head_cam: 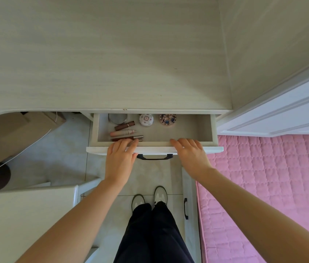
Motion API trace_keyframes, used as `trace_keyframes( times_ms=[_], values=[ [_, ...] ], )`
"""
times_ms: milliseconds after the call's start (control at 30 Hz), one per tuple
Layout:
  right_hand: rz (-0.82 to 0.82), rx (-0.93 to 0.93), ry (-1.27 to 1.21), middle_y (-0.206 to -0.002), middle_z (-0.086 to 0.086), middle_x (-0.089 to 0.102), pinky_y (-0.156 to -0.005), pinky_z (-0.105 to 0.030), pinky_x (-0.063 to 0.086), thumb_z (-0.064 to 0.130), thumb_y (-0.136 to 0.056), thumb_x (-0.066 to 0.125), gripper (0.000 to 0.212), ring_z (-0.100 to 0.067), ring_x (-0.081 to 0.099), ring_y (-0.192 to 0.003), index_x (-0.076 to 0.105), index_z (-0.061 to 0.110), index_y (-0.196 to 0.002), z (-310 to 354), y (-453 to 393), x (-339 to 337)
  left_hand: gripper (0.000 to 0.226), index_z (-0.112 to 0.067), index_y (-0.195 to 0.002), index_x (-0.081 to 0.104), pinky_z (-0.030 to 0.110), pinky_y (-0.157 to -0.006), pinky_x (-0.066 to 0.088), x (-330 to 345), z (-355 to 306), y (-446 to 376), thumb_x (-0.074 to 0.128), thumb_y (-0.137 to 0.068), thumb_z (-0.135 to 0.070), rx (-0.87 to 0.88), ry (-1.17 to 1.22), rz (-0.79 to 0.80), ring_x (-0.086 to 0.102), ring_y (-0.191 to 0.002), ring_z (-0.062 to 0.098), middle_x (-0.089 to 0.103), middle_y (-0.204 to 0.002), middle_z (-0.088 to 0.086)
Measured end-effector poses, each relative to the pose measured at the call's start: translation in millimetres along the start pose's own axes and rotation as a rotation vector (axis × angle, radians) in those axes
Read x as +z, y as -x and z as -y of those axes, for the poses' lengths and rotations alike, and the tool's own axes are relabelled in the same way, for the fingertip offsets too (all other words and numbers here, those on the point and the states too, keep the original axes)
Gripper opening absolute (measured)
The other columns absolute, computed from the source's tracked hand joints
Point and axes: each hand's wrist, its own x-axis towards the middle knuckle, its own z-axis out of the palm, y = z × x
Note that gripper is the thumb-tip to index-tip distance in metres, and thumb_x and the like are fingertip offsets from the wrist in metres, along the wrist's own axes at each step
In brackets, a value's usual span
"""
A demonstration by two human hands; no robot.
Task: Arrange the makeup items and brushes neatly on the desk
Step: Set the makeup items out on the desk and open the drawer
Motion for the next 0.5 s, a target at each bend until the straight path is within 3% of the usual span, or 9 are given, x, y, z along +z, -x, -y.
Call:
trace_keyframes(
  times_ms=[100,267,400,500],
  values=[
    [0.009,-0.018,-0.001,-0.133,-0.009,0.051,-0.107,-0.045,0.031,0.0,-0.085,0.048,0.061,-0.032,0.048,-0.121,0.038,0.015,-0.143,3.9,13.1,3.6,0.045,-0.011,-0.122,0.064,0.045,-0.091,0.048,-2.5,-1.3,12.8,0.075,-0.079,-0.016,0.0,0.0,0.012,0.059,-0.102,0.03,0.064,-0.111,0.007],
    [-0.058,-0.034,0.014,-0.116,-0.012,0.063,-0.094,-0.049,0.046,-0.006,-0.07,0.067,0.067,-0.034,0.06,-0.104,0.053,0.011,-0.133,12.2,37.5,8.5,0.042,-0.01,-0.122,0.063,0.045,-0.097,0.047,-5.0,-2.9,36.2,0.073,-0.082,-0.018,0.049,-0.03,0.019,0.06,-0.106,0.029,0.064,-0.113,0.008],
    [-0.024,-0.058,0.048,-0.121,-0.012,0.059,-0.096,-0.052,0.045,-0.004,-0.068,0.07,0.077,-0.032,0.058,-0.108,0.047,0.015,-0.138,16.5,57.8,14.7,0.043,-0.011,-0.122,0.064,0.045,-0.096,0.048,-3.7,-3.1,53.5,0.074,-0.081,-0.018,0.072,-0.048,0.025,0.061,-0.105,0.029,0.065,-0.113,0.008],
    [-0.052,-0.071,0.065,-0.113,-0.013,0.063,-0.088,-0.051,0.05,-0.004,-0.058,0.075,0.083,-0.032,0.062,-0.1,0.053,0.018,-0.135,19.8,71.3,19.4,0.042,-0.012,-0.121,0.063,0.044,-0.095,0.048,-1.1,-3.2,68.1,0.074,-0.081,-0.019,0.105,-0.065,0.023,0.061,-0.103,0.028,0.065,-0.111,0.007]
  ],
)
